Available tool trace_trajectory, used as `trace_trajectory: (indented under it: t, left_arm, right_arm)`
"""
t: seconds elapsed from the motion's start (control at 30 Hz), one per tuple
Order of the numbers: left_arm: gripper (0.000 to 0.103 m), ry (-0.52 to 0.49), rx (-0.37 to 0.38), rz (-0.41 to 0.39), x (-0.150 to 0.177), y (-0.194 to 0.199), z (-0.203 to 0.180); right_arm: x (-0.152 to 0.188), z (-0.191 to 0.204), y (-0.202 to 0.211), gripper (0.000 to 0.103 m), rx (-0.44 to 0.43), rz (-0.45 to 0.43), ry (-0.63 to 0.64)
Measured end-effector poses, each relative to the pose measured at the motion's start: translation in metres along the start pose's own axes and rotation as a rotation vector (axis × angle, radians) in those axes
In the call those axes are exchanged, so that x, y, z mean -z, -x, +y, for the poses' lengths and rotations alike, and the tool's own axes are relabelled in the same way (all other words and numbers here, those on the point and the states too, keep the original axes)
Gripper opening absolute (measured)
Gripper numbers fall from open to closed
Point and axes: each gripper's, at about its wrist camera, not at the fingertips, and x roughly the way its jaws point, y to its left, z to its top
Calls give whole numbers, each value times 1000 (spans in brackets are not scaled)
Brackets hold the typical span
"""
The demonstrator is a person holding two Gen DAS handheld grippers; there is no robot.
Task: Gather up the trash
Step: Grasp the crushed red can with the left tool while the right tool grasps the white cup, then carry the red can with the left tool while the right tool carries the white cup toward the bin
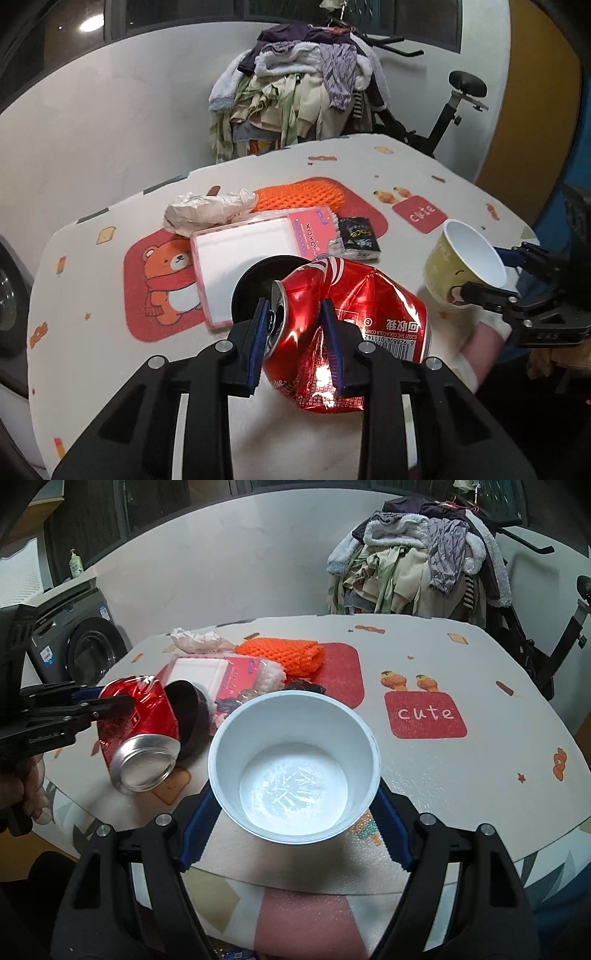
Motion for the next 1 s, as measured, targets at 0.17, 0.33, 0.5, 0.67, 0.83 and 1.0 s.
trace_trajectory:
  t: [0.17,0.33,0.5,0.67,0.83,1.0]
  left_arm:
    - [28,-6,2,-22,10,28,-10]
    - [28,-2,3,-28,26,51,-18]
    - [28,8,1,-32,43,70,-23]
    - [28,1,5,-16,62,82,-30]
    - [28,-11,6,-1,81,91,-36]
    - [29,-21,7,30,109,95,-49]
  right_arm:
    - [2,10,16,76,-12,-17,8]
    - [10,21,32,76,-24,-29,22]
    - [19,30,43,76,-36,-32,29]
    - [31,38,54,76,-43,-28,42]
    - [44,43,64,76,-47,-26,40]
    - [57,48,74,76,-53,-17,41]
